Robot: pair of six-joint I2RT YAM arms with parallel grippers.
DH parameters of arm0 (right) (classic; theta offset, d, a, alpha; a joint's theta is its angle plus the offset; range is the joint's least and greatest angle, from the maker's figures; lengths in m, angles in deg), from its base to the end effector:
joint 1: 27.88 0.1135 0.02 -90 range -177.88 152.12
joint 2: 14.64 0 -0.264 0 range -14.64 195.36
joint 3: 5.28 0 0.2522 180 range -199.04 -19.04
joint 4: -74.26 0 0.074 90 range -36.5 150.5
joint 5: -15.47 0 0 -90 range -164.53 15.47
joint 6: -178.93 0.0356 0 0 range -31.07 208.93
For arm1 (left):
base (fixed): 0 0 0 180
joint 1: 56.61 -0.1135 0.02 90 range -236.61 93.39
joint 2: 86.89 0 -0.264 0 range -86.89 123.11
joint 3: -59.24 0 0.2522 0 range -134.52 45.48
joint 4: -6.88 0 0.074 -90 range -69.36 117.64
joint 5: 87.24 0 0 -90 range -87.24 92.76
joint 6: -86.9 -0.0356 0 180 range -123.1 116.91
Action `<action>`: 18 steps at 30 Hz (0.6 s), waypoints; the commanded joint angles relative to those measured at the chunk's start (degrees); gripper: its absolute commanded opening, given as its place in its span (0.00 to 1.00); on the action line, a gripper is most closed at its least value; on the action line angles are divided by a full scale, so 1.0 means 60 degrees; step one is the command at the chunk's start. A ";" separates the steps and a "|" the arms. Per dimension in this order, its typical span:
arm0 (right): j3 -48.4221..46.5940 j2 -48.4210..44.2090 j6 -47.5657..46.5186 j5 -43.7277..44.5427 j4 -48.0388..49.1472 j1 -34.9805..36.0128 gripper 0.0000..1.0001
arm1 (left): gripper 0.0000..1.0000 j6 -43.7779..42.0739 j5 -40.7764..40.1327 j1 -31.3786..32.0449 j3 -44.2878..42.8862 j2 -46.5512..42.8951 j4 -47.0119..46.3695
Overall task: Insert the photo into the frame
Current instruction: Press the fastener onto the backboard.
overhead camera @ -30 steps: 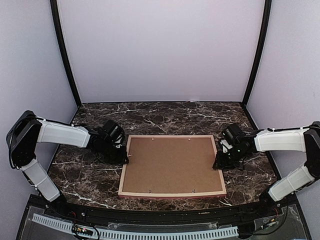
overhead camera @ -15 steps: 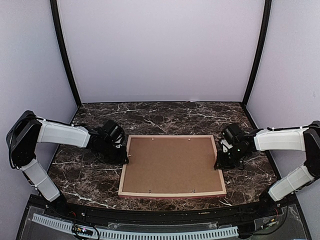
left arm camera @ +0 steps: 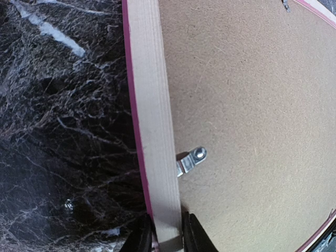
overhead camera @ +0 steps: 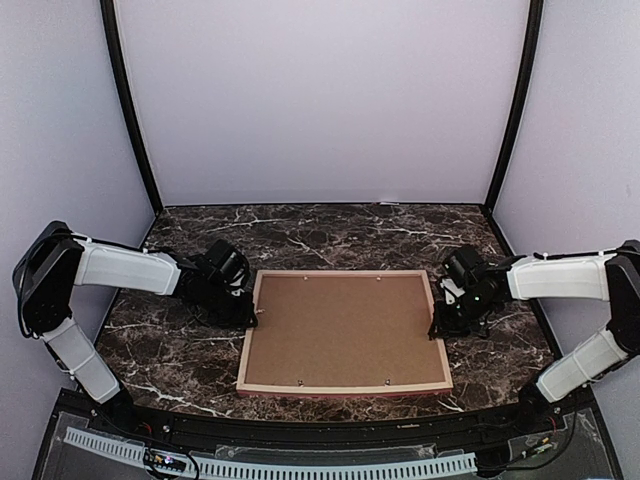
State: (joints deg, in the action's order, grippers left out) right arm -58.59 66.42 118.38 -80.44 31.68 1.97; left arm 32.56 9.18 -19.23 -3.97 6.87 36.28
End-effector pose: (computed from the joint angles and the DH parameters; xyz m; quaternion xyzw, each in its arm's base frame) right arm 0.2055 0.1221 0.1538 -0.0122 0.9840 0.1285 0.1231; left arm 0.2433 -0.1909 0.1541 0.0290 0.9640 -0.1975 0.1758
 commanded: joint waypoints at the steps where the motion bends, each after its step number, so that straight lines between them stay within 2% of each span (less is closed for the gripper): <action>1: -0.0151 0.0230 -0.0434 -0.0713 0.0142 0.0013 0.27 | 0.22 -0.0094 0.0095 0.0169 0.0060 0.0018 0.0294; 4: -0.0285 0.0169 -0.0557 -0.0817 0.0035 -0.0101 0.33 | 0.22 -0.0052 0.0066 0.0177 0.0093 -0.0051 0.0293; 8: -0.0587 0.0052 -0.0643 -0.0676 -0.0287 -0.0155 0.47 | 0.22 0.0057 0.0010 0.0207 0.0195 -0.0147 0.0229; 11: -0.0712 -0.0148 -0.0645 -0.0516 -0.0515 -0.0166 0.54 | 0.22 0.0172 -0.0086 0.0221 0.0258 -0.0222 0.0167; 18: -0.0346 -0.0724 -0.0359 -0.0475 -0.0681 -0.0155 0.59 | 0.23 0.0195 -0.0173 0.0237 0.0288 -0.0328 0.0091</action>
State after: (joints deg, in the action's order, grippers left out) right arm -61.56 64.96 115.03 -83.30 28.90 1.20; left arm 33.42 7.89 -18.66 -3.43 6.36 35.73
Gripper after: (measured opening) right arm 0.582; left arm 0.227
